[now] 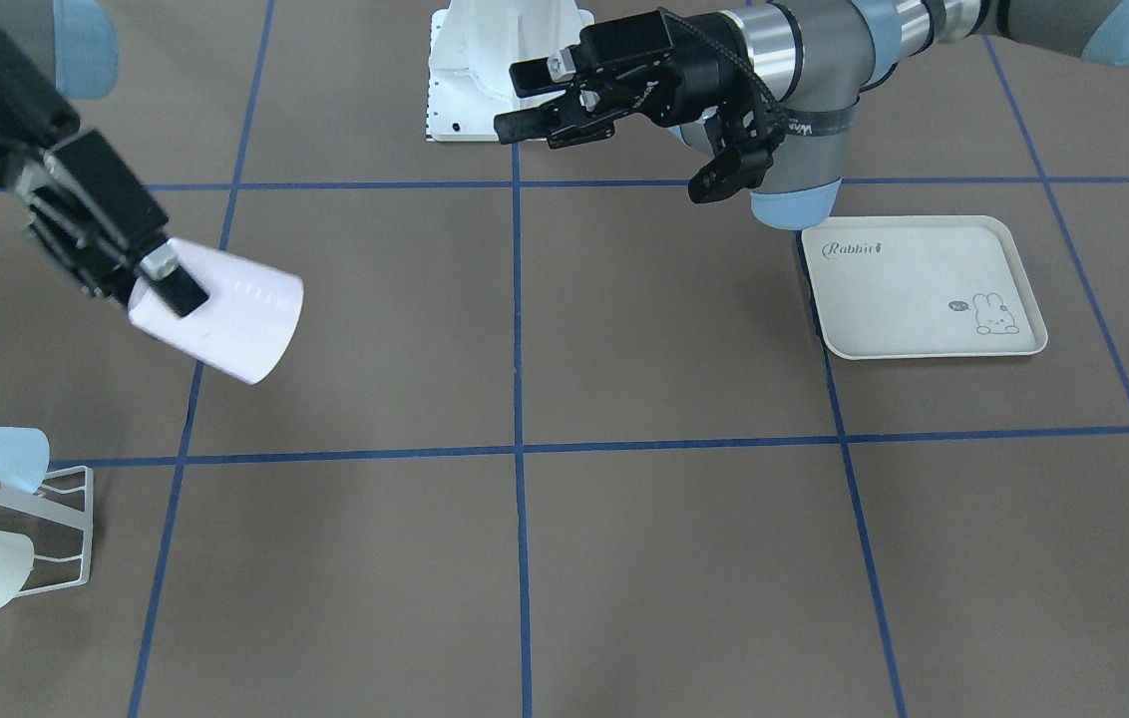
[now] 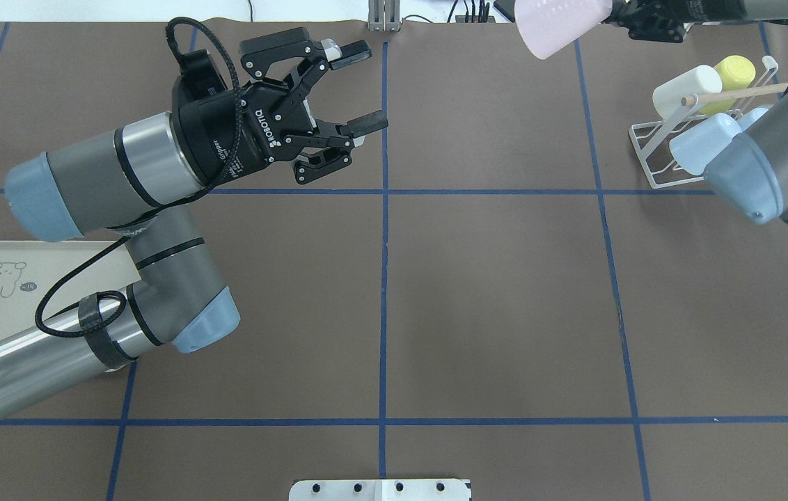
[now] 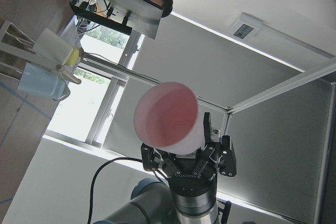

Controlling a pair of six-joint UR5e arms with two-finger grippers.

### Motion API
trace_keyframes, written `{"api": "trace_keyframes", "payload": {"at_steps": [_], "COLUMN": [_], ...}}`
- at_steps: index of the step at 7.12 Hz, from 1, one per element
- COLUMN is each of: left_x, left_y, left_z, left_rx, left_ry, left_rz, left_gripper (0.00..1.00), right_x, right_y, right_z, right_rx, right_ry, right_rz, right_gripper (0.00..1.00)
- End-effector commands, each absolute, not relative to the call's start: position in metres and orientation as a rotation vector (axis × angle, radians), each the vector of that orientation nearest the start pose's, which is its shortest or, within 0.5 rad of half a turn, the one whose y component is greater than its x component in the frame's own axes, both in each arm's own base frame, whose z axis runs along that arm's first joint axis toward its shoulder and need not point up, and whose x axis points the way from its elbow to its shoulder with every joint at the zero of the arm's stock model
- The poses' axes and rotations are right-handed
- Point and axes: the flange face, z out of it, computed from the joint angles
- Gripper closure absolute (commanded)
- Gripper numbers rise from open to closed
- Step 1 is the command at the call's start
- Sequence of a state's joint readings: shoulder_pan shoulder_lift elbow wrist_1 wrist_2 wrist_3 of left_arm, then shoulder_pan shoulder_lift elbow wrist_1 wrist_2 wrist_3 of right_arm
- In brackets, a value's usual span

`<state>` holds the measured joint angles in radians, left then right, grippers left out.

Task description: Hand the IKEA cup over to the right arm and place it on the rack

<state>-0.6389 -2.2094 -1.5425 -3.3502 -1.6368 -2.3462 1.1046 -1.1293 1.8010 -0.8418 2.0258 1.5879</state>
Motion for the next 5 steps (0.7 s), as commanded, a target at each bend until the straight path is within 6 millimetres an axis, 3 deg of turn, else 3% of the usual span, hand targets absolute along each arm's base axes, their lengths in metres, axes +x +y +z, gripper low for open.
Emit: {"api": "trace_keyframes", "payload": {"at_steps": [1, 2, 3, 5], "left_x": [0.386, 0.388, 0.390, 0.391], "left_y": [-0.447, -0.448, -0.447, -0.447], "left_z": [0.146, 0.151, 0.152, 0.153], "left_rx": [-0.195, -0.194, -0.199, -0.198], "left_ry": [2.435, 2.420, 2.416, 2.409], "left_rz": [-0.592, -0.603, -0.605, -0.610], "left_gripper": [0.22, 0.22, 0.22, 0.22], "right_x": [-0.125, -0.092, -0.071, -0.042], "right_y": [-0.653, -0.687, -0.713, -0.729], "right_z": [0.309, 0.357, 0.394, 0.452], "right_rx": [0.457, 0.497, 0.518, 0.534], "right_ry": [-1.147, -1.037, -0.952, -0.829], "right_rz": [0.461, 0.333, 0.249, 0.102], "right_gripper": [1.00, 1.00, 1.00, 1.00]}}
